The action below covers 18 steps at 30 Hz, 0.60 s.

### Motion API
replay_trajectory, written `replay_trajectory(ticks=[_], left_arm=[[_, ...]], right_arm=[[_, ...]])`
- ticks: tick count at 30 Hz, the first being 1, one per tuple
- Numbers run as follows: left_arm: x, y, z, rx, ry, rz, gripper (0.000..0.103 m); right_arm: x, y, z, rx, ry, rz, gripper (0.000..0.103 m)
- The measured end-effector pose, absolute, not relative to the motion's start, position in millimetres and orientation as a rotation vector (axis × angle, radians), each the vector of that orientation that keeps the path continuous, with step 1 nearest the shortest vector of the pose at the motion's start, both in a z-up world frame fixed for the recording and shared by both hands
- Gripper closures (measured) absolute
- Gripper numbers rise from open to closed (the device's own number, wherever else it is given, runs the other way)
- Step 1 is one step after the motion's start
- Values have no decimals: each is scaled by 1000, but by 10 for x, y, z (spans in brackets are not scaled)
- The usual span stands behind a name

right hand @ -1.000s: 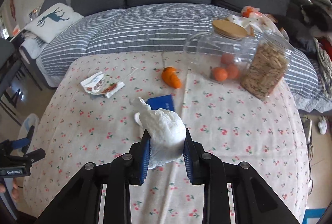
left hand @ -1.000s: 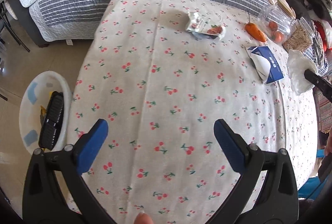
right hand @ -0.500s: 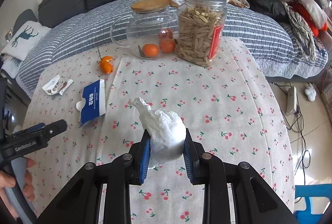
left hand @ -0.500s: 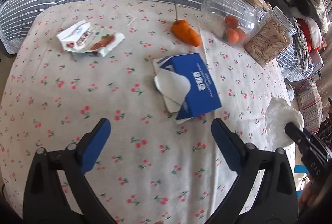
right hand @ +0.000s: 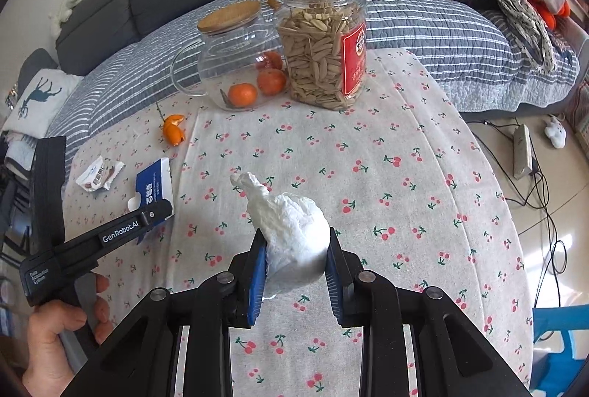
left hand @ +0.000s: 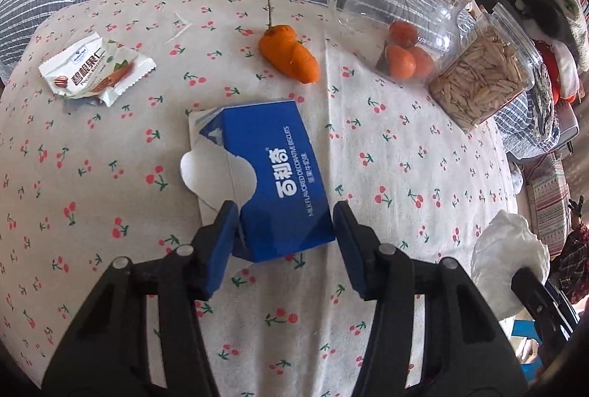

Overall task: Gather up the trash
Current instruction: 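Grasp the blue tissue box with the left gripper while the right holds the tissue, then carry the blue tissue box over the white bin and open the left gripper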

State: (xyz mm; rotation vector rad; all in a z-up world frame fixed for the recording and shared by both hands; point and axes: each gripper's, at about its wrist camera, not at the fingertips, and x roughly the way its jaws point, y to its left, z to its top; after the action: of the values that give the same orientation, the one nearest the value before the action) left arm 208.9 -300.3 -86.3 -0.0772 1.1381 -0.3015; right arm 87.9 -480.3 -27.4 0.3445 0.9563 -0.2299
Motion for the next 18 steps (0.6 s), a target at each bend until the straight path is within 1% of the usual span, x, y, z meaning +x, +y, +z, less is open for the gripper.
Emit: replay_trajectory(ticks=[8,18], left_arm=[[1916,-2794,-727,-13,1113,-334,53],[1728,-1949,-465,-38,1073,-317,53]], right_arm=[[889,-4666,-228,323,957,-221,74],[1005,-4149,-122,276,957,-152,74]])
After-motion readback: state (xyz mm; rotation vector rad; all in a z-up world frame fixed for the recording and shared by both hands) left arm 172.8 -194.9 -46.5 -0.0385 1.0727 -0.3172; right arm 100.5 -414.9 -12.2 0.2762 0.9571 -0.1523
